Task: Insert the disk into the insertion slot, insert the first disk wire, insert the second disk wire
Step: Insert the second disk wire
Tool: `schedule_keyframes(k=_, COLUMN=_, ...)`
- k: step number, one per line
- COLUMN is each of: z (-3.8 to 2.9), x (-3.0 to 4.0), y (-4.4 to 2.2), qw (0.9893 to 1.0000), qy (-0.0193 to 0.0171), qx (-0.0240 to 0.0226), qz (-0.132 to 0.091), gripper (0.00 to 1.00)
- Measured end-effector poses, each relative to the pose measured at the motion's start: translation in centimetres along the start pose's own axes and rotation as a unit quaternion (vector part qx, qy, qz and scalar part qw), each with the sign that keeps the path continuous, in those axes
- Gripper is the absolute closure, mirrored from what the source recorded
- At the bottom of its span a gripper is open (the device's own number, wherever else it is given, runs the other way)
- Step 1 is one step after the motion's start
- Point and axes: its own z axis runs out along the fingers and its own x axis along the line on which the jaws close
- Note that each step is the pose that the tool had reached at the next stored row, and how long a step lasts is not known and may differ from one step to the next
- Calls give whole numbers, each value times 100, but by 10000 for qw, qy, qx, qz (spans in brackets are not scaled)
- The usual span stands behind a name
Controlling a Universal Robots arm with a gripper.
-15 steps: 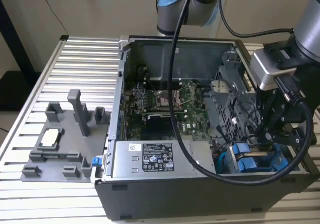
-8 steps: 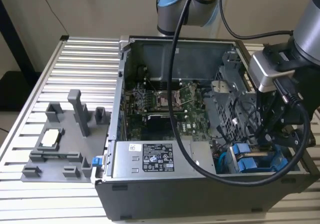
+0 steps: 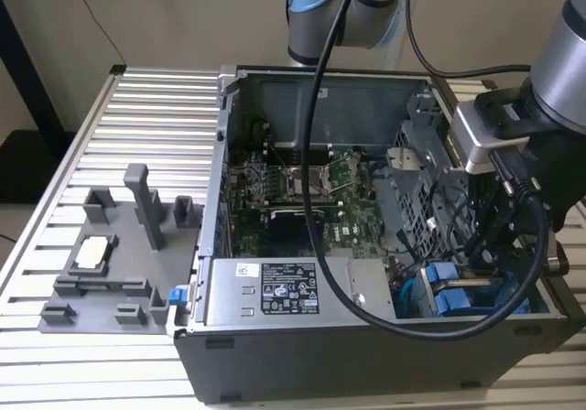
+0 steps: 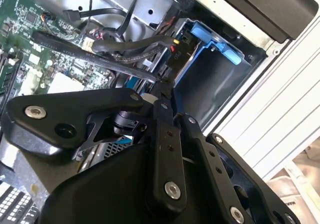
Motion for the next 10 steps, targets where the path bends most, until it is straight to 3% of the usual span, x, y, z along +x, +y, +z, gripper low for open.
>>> schedule_keyframes(k=3, z=20, x=1, y=2, qw=10000, qy=-77, qx=15, qz=15, gripper=84)
schedule_keyframes(k=4, z=26, x=1, y=2, qw=10000, qy=-87, qx=18, qz=23, gripper=84)
schedule_keyframes(k=10, z=59, x=4, y=-12, qw=9999, qy=-86, qx=23, qz=59, gripper=84)
